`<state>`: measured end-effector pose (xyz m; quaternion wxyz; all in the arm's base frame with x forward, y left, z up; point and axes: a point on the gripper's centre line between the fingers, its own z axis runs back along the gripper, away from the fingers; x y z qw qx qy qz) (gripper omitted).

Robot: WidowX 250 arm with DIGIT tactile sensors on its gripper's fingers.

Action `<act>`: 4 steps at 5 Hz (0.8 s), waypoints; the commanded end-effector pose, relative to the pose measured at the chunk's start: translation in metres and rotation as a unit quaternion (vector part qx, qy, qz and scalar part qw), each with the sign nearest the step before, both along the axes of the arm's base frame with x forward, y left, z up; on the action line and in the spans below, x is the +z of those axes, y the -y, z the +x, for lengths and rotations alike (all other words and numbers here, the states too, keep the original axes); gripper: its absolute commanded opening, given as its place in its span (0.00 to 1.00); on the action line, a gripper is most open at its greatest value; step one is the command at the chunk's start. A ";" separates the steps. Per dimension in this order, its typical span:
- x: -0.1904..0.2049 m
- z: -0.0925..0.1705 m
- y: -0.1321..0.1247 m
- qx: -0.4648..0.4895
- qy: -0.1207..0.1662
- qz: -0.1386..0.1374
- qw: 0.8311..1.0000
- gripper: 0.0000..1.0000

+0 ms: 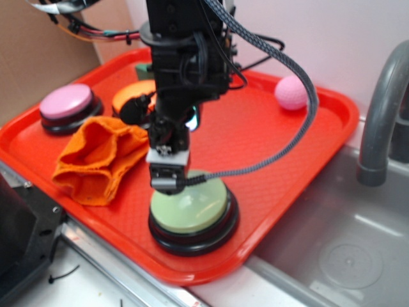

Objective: Push the green button.

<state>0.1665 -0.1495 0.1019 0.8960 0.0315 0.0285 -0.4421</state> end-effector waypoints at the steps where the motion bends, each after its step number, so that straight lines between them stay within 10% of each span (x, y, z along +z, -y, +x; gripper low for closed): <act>1: 0.033 -0.009 0.008 0.003 0.035 -0.024 0.999 1.00; 4: 0.044 -0.011 0.001 0.044 0.021 -0.056 0.997 1.00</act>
